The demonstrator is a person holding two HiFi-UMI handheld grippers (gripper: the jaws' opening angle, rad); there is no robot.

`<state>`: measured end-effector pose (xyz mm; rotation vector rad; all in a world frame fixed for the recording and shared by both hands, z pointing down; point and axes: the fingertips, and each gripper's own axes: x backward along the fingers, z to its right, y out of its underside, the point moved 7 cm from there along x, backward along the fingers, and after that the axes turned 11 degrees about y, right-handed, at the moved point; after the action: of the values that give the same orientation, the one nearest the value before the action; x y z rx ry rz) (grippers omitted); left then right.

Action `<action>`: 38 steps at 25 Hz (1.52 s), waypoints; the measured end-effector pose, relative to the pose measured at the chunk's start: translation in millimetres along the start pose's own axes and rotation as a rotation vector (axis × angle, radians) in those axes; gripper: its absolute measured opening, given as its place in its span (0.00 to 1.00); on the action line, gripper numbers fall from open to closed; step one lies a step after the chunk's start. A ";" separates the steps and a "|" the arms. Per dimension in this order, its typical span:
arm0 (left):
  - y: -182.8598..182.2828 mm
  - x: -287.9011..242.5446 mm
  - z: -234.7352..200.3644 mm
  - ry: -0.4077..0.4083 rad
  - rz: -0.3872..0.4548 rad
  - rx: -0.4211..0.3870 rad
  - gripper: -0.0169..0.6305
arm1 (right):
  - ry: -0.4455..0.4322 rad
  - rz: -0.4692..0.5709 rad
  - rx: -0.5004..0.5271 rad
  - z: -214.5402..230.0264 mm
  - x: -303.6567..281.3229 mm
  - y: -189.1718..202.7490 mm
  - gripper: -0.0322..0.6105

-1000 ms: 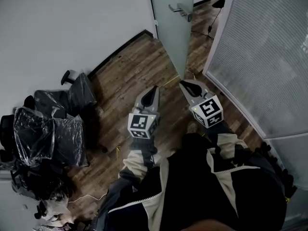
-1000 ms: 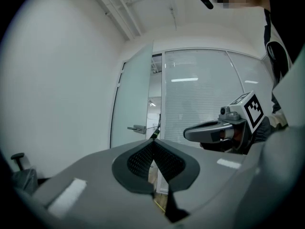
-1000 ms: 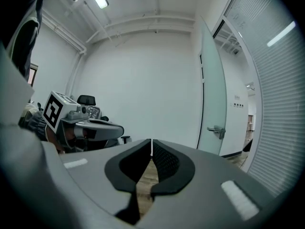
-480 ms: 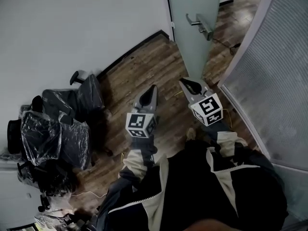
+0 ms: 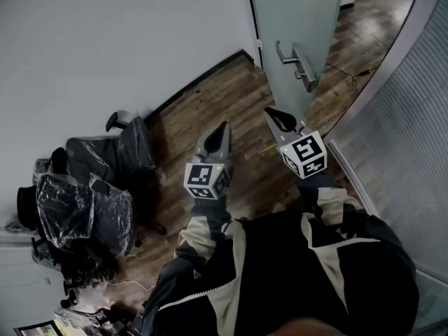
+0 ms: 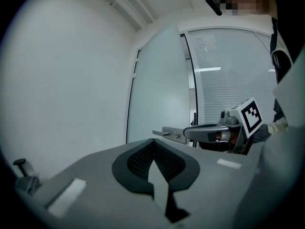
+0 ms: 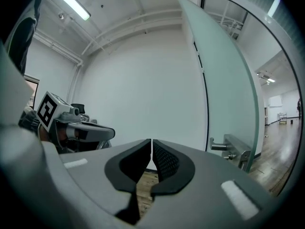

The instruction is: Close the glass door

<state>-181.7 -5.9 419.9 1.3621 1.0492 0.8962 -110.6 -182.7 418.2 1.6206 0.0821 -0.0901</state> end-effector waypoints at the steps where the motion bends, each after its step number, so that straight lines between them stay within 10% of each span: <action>1: -1.9 -7.6 -5.1 0.003 0.001 0.001 0.03 | 0.006 0.000 -0.002 6.0 -6.8 -0.4 0.08; 9: -4.7 -68.1 -72.8 0.105 0.027 -0.004 0.03 | 0.140 -0.012 0.089 29.1 -62.4 -4.9 0.08; 21: -49.2 -183.0 -163.9 0.549 0.072 -0.037 0.03 | 0.560 -0.029 0.037 58.7 -127.7 -36.6 0.08; 34: -31.7 -245.6 -103.7 0.906 0.014 -0.034 0.03 | 0.901 -0.201 0.064 77.6 -74.1 -16.8 0.08; 38: -23.6 -250.5 -95.3 0.945 -0.011 -0.042 0.03 | 0.868 -0.381 0.217 77.3 -80.7 -8.4 0.08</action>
<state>-351.9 -214.3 418.9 0.8657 1.7136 1.6043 -192.3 -259.2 414.7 1.7380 1.0780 0.3287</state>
